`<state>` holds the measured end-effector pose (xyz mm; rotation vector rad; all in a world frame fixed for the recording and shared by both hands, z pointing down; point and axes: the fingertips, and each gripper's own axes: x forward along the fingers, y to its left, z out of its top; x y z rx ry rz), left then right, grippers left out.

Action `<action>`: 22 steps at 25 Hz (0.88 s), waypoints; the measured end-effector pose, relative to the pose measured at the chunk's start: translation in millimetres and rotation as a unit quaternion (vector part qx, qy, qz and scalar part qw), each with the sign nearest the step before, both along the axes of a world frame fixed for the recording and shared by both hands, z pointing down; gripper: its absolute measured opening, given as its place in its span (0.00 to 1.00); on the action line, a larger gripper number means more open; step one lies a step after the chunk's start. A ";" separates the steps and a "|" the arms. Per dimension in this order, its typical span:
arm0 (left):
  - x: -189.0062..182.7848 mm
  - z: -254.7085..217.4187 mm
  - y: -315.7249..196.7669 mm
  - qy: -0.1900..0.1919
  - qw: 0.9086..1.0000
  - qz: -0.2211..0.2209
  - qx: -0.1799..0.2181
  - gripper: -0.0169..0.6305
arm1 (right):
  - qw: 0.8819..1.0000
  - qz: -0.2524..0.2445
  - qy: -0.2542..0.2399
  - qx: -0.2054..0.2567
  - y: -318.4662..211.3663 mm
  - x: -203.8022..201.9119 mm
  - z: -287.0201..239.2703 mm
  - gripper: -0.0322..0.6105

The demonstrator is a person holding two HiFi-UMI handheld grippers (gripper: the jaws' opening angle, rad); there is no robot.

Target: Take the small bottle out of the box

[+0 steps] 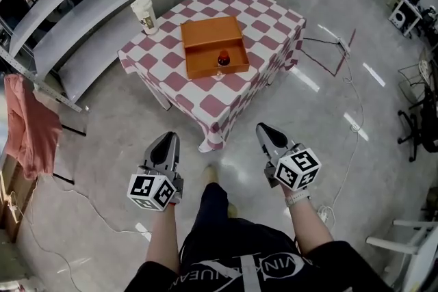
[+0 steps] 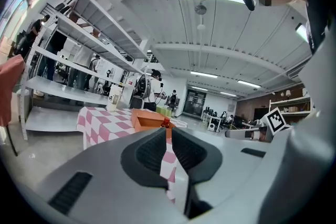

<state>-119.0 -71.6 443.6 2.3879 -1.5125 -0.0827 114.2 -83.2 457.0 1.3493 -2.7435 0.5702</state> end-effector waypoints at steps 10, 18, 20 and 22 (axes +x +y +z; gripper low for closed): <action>-0.7 7.5 -65.7 0.006 1.000 0.016 -0.014 0.08 | 1.000 0.012 0.009 -0.011 -53.6 -5.5 6.3 0.06; 2.6 10.6 -117.1 0.006 0.999 0.045 -0.017 0.08 | 0.999 0.019 0.021 -0.016 -96.9 -16.0 9.7 0.06; 1.2 10.6 -130.6 0.007 0.999 0.050 -0.017 0.08 | 0.999 0.018 0.024 -0.015 -107.1 -20.8 9.0 0.06; 0.1 11.0 -143.5 0.008 0.998 0.054 -0.017 0.08 | 0.999 0.016 0.028 -0.015 -117.4 -25.6 8.7 0.06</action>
